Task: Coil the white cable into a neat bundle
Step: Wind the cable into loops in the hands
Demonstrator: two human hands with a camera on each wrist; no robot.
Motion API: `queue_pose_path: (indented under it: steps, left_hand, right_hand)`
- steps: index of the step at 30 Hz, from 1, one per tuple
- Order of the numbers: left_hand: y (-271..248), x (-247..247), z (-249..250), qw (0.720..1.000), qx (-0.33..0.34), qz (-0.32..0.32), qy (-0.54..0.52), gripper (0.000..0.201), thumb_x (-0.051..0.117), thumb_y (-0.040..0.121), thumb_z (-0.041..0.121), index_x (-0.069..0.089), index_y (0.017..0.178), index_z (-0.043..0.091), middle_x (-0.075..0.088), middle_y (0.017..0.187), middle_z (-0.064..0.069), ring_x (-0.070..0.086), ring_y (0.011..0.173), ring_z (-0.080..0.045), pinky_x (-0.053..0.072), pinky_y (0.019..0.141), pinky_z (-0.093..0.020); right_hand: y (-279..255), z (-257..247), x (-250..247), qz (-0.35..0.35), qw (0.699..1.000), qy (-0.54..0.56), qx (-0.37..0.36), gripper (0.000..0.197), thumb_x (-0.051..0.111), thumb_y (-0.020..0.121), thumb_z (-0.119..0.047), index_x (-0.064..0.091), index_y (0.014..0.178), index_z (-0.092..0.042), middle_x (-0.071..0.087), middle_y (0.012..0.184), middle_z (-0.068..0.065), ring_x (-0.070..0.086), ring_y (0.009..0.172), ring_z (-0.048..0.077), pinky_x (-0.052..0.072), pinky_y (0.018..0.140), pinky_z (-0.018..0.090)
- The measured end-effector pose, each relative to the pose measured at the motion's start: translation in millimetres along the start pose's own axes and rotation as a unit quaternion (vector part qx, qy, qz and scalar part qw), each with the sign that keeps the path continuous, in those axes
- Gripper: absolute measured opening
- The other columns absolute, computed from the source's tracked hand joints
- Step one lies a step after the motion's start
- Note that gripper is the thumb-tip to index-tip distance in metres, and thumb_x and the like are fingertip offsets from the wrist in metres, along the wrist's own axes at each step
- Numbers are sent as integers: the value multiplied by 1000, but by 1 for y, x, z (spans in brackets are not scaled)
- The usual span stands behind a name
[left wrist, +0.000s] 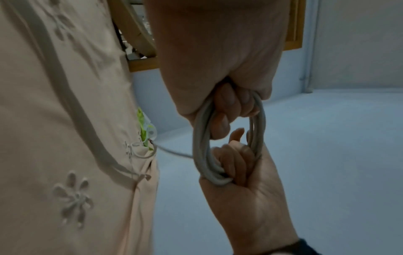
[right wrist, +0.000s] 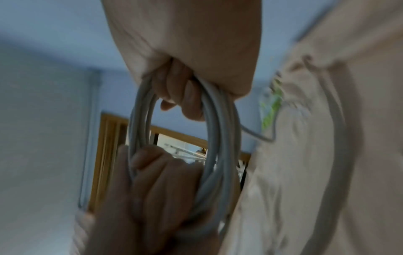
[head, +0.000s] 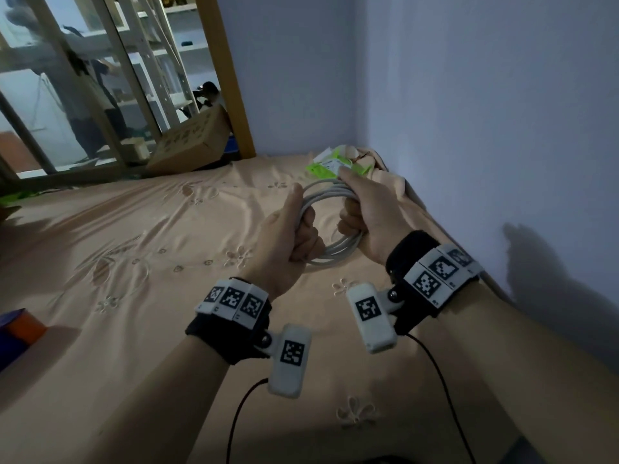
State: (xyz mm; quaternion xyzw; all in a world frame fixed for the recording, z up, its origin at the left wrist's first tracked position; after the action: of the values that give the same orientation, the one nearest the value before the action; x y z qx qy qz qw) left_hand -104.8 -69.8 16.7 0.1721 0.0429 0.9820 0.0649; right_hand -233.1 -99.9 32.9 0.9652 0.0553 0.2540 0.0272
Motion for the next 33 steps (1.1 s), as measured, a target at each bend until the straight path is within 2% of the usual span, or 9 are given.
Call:
queue_pose_path:
  steps: [4,6,9,13,20,23,27,31,33]
  left_hand:
    - [0,1,6,996,-39,-15,83,56,42,95,58,41,59,15,20,44,3,15,36,-12,13,44,-27]
    - [0,5,9,995,-43,-21,89,56,43,95,58,39,58,16,21,44,3,15,36,-11,12,42,-25]
    - [2,6,13,997,-21,-13,70,53,45,96,53,40,60,15,19,44,4,14,35,-11,11,41,-24]
    - [1,7,17,1000,14,4,-16,51,46,98,48,39,60,15,17,42,5,12,34,-9,9,41,-25]
    - [-9,0,9,996,26,32,-74,52,43,98,48,39,58,16,17,41,4,12,33,-9,13,38,-24]
    - [-13,-2,4,993,21,38,-106,55,43,98,48,40,53,17,16,40,5,11,34,-10,11,41,-25]
    - [-12,4,2,995,19,23,-95,54,42,99,49,40,57,16,17,40,4,12,34,-10,13,40,-25]
    - [-5,0,7,1000,-11,-12,-1,54,41,98,52,41,61,14,17,43,2,14,35,-12,15,43,-27]
    - [-3,-1,10,997,-29,-33,66,54,43,97,55,44,61,14,19,45,1,15,36,-13,14,44,-28]
  right_hand:
    - [3,-13,14,-70,948,-297,-91,24,59,95,-28,60,74,-17,38,50,1,31,39,14,25,38,23]
    - [5,-18,20,-89,922,-364,-98,20,57,95,-26,62,78,-17,41,50,1,33,38,13,26,37,22]
    - [9,-21,21,-100,940,-319,-67,19,58,96,-26,60,79,-17,39,51,-2,31,39,11,24,38,23]
    - [4,-21,17,-97,985,-145,18,25,55,96,-32,54,75,-20,30,45,-7,22,37,8,17,39,21]
    - [-5,-15,8,-85,992,-4,91,54,40,93,-64,56,92,-13,39,51,-1,23,39,12,20,50,27]
    - [-7,-11,6,-82,993,-10,88,52,43,93,-63,56,94,-13,41,53,1,25,40,13,21,50,27]
    - [-8,-10,11,-77,994,-40,63,41,45,98,-51,49,73,-19,26,44,-5,16,37,10,8,51,29]
    - [-4,-15,15,-78,980,-185,0,42,43,101,-41,46,67,-16,27,45,-3,19,38,14,14,45,26]
    - [-4,-17,19,-87,946,-307,-48,46,43,101,-46,51,71,-12,35,48,2,28,38,16,21,41,23]
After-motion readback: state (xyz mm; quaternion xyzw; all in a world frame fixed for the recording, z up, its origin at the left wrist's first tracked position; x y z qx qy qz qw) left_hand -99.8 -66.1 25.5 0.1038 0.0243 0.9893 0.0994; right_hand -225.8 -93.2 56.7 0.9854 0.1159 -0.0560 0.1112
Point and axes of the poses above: each hand's wrist, its own y-axis towards the middle knuckle, its own x-axis out of the palm, z = x × y, the point moved 3 cm from there along y, towards the middle knuckle
